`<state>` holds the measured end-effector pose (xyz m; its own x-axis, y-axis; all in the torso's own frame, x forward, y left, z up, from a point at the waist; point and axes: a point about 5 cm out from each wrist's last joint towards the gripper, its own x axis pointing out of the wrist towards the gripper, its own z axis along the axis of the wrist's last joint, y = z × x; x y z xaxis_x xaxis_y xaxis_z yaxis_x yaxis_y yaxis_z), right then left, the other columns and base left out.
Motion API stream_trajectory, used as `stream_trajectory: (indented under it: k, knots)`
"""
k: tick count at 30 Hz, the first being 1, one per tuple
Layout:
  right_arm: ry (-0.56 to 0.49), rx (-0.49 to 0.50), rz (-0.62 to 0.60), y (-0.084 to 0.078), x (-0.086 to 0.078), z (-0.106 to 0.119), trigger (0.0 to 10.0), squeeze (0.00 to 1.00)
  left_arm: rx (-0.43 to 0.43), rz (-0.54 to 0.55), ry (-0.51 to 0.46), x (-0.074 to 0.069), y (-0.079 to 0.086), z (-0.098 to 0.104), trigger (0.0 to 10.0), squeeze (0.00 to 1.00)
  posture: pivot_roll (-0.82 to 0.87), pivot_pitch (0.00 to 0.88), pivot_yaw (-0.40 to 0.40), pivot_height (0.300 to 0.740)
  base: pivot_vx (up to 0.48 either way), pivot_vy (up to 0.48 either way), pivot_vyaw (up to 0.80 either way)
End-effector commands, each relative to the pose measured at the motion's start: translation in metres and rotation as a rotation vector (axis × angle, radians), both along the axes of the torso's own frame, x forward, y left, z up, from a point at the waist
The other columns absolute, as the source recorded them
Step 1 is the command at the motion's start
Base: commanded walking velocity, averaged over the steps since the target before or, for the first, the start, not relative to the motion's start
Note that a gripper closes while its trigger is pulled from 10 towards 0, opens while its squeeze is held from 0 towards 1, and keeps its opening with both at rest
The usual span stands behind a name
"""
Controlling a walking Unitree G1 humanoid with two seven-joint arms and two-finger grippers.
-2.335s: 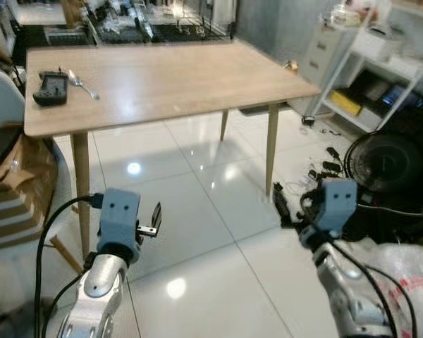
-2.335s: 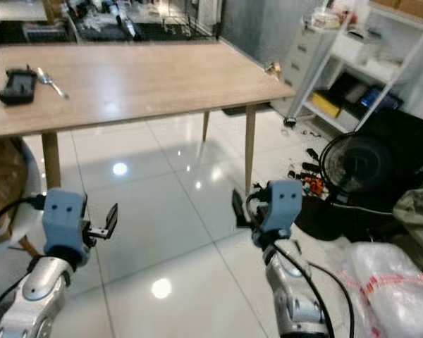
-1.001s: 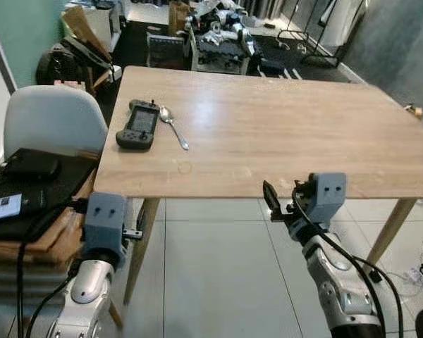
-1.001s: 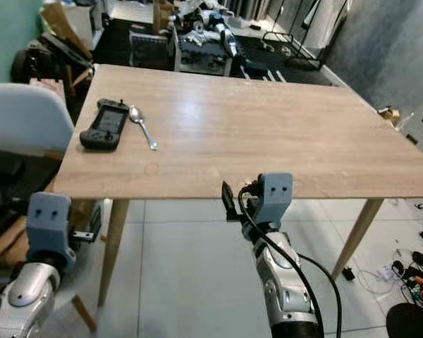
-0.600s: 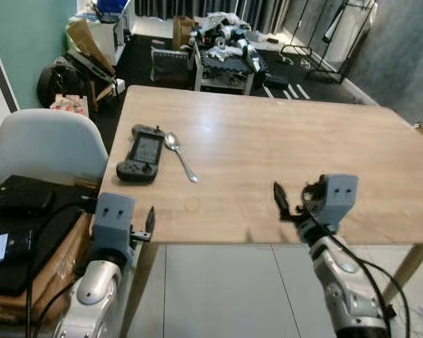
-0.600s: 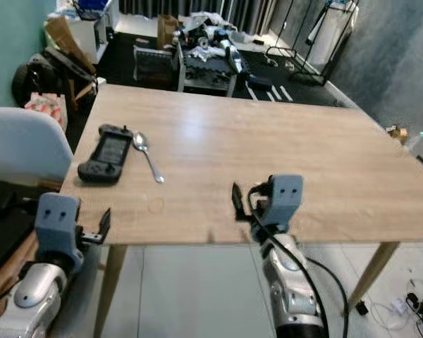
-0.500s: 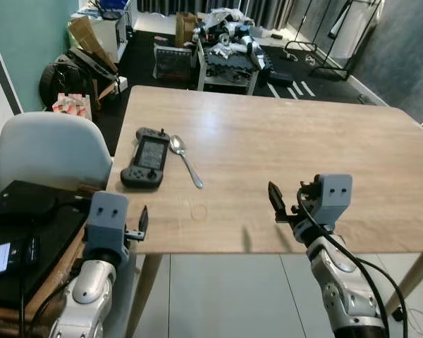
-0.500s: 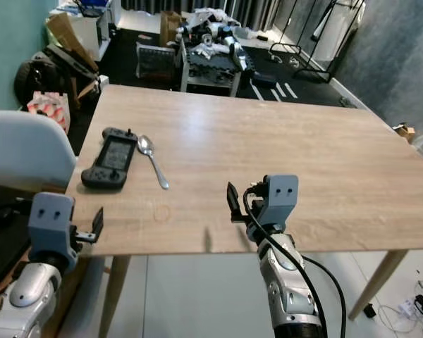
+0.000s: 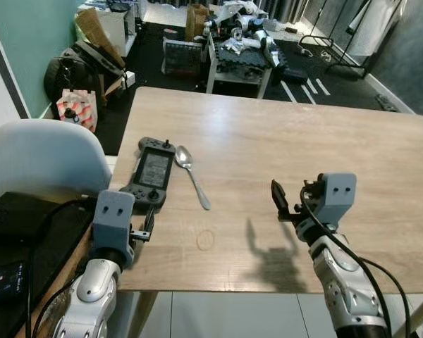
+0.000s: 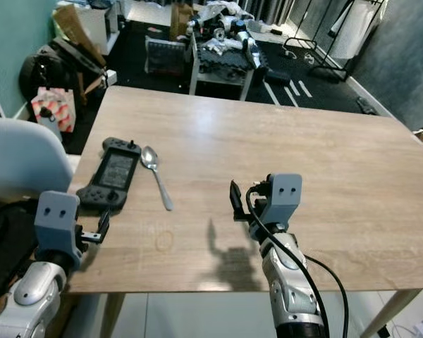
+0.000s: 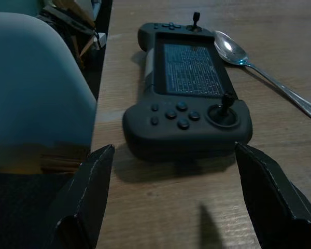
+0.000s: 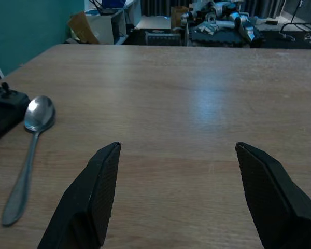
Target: Setting the table
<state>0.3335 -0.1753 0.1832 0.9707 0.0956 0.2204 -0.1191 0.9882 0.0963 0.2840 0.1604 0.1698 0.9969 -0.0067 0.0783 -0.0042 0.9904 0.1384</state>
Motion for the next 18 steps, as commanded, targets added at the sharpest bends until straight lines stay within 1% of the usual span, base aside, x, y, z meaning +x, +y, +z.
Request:
stream_trajectory:
  k: [1, 5, 11, 12, 13, 14, 15, 17, 18]
  knots:
    - [0.017, 0.006, -0.005, -0.003, -0.002, -0.006, 10.0, 0.0, -0.001, -0.009, 0.017, -0.003, -0.002, -0.003, 10.0, 0.0, 0.17, 0.123, -0.062, 0.74, 0.0, 0.0, 0.0]
    - [0.028, -0.002, 0.052, 0.005, -0.004, -0.007, 10.0, 0.0, 0.014, -0.002, 0.039, -0.003, 0.0, -0.004, 10.0, 0.0, 0.18, 0.126, -0.062, 0.74, 0.0, 0.0, 0.0]
    - [0.039, 0.004, 0.076, 0.01, -0.005, -0.009, 10.0, 0.0, 0.028, 0.006, 0.055, -0.005, 0.005, -0.006, 10.0, 0.0, 0.19, 0.129, -0.061, 0.74, 0.0, 0.0, 0.0]
    - [0.051, 0.011, 0.097, 0.014, -0.005, -0.01, 10.0, 0.0, 0.036, 0.01, 0.059, -0.005, 0.008, -0.006, 10.0, 0.0, 0.19, 0.132, -0.06, 0.74, 0.0, 0.0, 0.0]
    - [0.06, 0.017, 0.129, 0.021, -0.005, -0.012, 10.0, 0.0, 0.049, 0.013, 0.064, -0.006, 0.011, -0.005, 10.0, 0.0, 0.19, 0.132, -0.06, 0.74, 0.0, 0.0, 0.0]
    - [0.06, 0.017, 0.129, 0.021, -0.005, -0.012, 10.0, 0.0, 0.049, 0.013, 0.064, -0.006, 0.011, -0.005, 10.0, 0.0, 0.19, 0.132, -0.06, 0.74, 0.0, 0.0, 0.0]
    - [0.066, 0.021, 0.15, 0.026, -0.004, -0.012, 10.0, 0.0, 0.058, 0.015, 0.067, -0.006, 0.013, -0.005, 10.0, 0.0, 0.19, 0.132, -0.06, 0.74, 0.0, 0.0, 0.0]
    - [0.066, 0.021, 0.15, 0.026, -0.004, -0.012, 10.0, 0.0, 0.058, 0.015, 0.067, -0.006, 0.013, -0.005, 10.0, 0.0, 0.19, 0.132, -0.06, 0.74, 0.0, 0.0, 0.0]
    - [0.067, 0.025, 0.173, 0.033, -0.003, -0.012, 10.0, 0.0, 0.063, 0.014, 0.067, -0.006, 0.014, -0.005, 10.0, 0.0, 0.21, 0.138, -0.058, 0.74, 0.0, 0.0, 0.0]
